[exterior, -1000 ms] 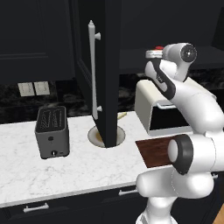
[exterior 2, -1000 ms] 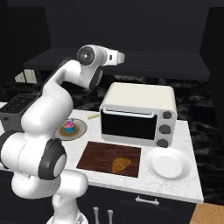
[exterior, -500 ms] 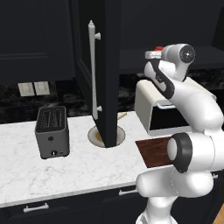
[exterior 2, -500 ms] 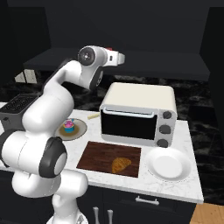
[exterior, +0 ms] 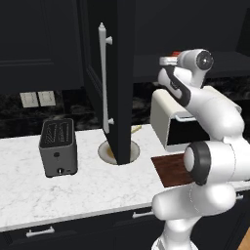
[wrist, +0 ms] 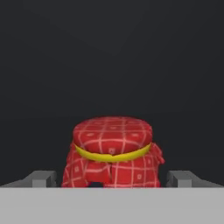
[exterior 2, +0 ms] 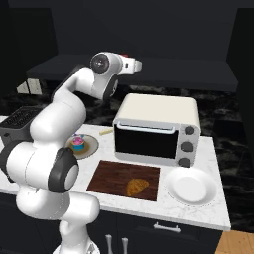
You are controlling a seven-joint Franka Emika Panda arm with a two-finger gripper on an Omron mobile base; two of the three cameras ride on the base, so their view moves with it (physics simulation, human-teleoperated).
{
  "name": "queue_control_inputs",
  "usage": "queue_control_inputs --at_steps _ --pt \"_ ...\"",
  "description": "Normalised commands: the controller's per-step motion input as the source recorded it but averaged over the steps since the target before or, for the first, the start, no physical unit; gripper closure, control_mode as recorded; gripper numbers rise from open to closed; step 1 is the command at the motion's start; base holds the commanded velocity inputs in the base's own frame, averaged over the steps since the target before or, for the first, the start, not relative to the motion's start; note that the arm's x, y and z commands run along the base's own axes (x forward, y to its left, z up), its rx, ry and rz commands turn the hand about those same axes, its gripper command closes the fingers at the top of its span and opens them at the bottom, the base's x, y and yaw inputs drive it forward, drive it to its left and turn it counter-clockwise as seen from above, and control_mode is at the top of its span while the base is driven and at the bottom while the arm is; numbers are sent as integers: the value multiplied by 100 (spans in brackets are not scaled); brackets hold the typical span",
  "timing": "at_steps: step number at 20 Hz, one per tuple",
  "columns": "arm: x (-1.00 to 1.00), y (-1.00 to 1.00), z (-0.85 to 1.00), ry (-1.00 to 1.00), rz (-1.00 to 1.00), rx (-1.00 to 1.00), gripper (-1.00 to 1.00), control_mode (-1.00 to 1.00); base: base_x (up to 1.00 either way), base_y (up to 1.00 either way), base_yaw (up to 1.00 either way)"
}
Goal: From the different types of pastries on the counter, select a croissant and place it on the cutting board. Then retrieve a jar of jam from the cabinet and place it alongside the croissant on the cutting board.
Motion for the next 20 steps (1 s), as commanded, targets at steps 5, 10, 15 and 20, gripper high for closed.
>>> queue_control_inputs --at_steps 5,10,15,20 --pt "17 0 0 0 0 0 -100 -100 0 0 0" --pt "4 0 -1 0 0 0 100 -100 0 0 0" --pt "0 0 -1 0 0 0 100 -100 0 0 0" --pt "-12 0 7 0 0 0 100 -100 0 0 0"
